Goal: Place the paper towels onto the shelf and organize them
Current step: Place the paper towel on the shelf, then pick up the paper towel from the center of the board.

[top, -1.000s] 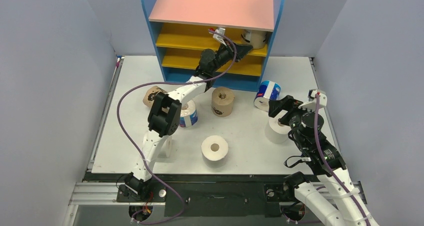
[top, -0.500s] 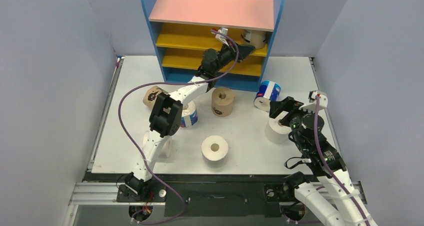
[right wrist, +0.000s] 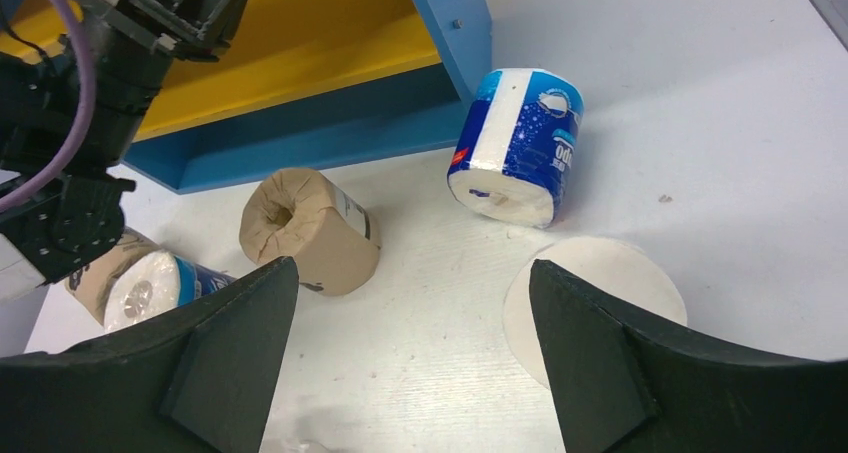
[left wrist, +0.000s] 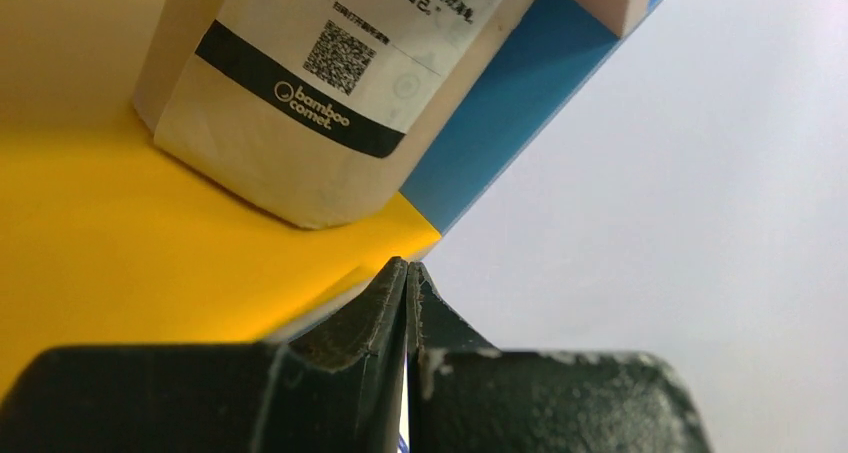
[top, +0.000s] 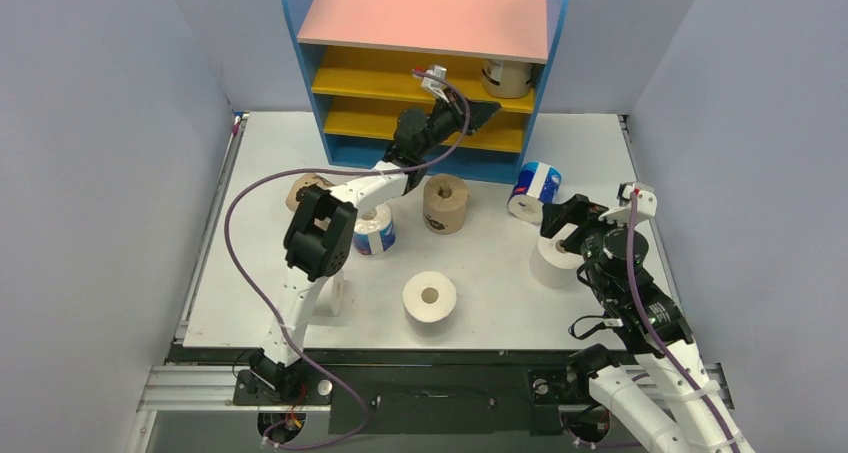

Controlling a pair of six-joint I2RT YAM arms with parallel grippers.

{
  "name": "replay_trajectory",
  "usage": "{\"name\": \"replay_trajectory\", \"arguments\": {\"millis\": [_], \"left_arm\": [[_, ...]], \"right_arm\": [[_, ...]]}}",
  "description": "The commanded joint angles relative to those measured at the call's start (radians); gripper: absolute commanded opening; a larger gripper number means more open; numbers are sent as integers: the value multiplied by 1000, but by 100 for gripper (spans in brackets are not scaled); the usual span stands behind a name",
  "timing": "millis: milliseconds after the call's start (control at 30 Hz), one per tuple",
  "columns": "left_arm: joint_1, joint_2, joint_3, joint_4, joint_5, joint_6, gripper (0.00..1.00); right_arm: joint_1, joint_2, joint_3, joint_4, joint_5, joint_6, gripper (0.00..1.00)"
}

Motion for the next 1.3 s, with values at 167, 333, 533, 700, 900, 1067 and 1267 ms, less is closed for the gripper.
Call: {"name": "replay_trajectory", "arguments": {"millis": [167, 333, 533, 700, 900, 1067, 1267], "left_arm": [[-1, -336, -308, 165, -60, 22, 0], [-15, -506, -529, 85, -148, 44, 0], [-74, -769, -696, -255, -399, 110, 2], [-101, -957, -736, -595, -511, 148, 29], [-137, -1163, -859, -880, -636, 180, 49], [-165, -1292, -921, -1065, -790, 233, 97], [-167, -1308, -929, -1316, -933, 101, 96]], "right_arm": [[4, -13, 50, -44, 58, -46, 85], [4, -11, 47, -60, 63, -20, 90], [4, 25, 47, -79, 86, 97, 98], [1, 34, 13, -43, 34, 170, 99], [2, 69, -13, 10, -129, 139, 98], [21, 93, -45, 52, -160, 91, 96], [134, 297, 31, 47, -44, 93, 93]]}}
